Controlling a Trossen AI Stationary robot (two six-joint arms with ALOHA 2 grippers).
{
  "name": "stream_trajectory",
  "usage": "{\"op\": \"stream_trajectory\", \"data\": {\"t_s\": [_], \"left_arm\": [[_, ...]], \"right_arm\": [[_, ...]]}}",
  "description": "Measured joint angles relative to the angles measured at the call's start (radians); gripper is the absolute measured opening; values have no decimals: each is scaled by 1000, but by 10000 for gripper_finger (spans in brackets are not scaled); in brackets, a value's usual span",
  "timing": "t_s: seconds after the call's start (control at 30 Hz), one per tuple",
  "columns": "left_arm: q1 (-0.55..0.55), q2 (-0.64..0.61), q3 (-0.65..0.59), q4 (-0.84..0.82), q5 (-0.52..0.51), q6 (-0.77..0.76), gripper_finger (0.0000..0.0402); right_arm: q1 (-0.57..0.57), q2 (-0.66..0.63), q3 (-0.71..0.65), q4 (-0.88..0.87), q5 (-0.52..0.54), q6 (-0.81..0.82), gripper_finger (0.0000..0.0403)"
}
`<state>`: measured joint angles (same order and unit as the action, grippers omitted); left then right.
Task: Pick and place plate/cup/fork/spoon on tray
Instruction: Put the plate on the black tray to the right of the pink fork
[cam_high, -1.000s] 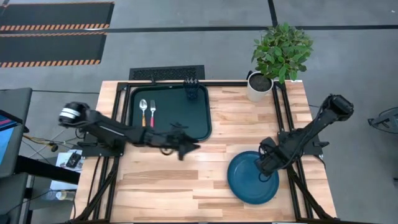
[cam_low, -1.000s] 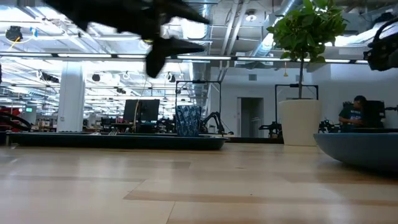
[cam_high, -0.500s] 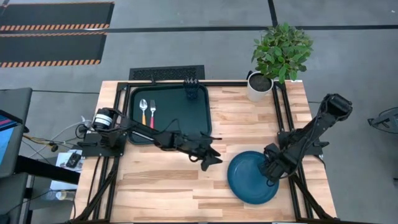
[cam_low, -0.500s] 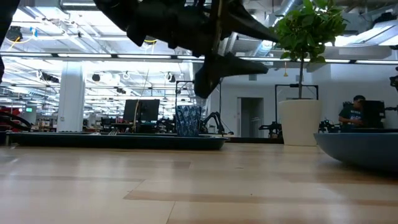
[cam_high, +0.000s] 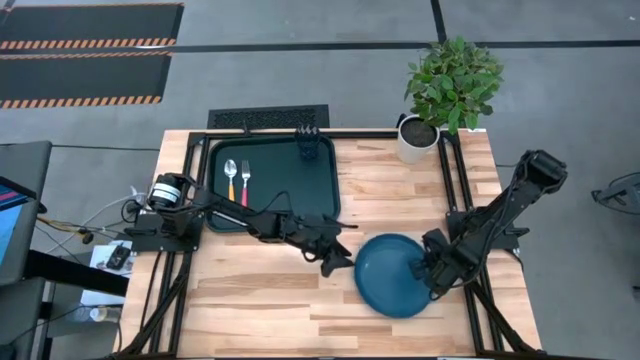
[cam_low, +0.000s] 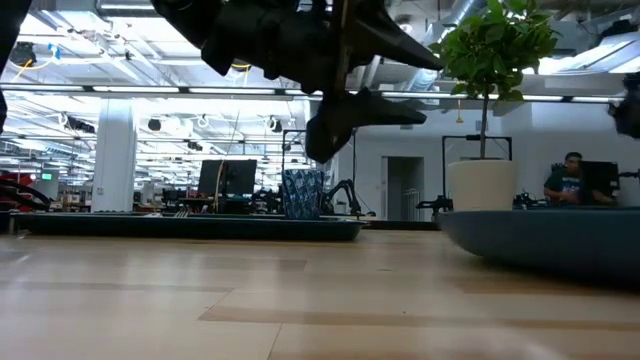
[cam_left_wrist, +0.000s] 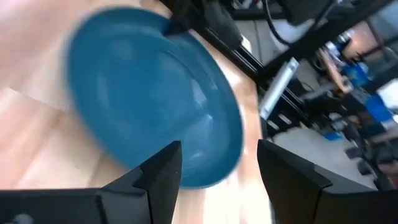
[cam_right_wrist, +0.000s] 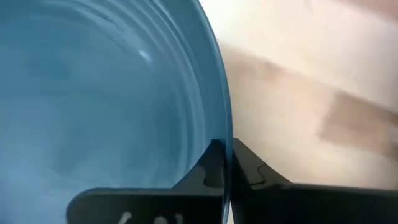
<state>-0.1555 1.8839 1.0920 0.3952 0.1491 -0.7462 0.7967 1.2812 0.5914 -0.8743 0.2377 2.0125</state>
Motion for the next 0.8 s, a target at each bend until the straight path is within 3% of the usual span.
{"op": "stream_trajectory", "data": {"t_s": [0.13,0.23,0.33,0.43,0.57,0.67,0.8], "left_arm": [[19,-6,0,-7,118,-23,196],[43,-29,0,-32,201,-44,196],[77,-85,0,-165,203,-15,196],[114,-173,0,-410,94,78,196],[143,-310,-1,-723,-207,191,196],[133,-406,-1,-794,-378,225,196],[89,-508,-1,-779,-457,268,196]], "right_arm": [[-3,0,66,-33,163,-3,7],[-16,0,113,-104,207,-17,4],[-34,0,150,-154,229,-33,5],[-42,0,169,-189,237,-50,3],[-55,0,176,-195,272,-60,4],[-69,0,176,-181,372,-69,3],[-109,0,176,-143,559,-68,3]]}}
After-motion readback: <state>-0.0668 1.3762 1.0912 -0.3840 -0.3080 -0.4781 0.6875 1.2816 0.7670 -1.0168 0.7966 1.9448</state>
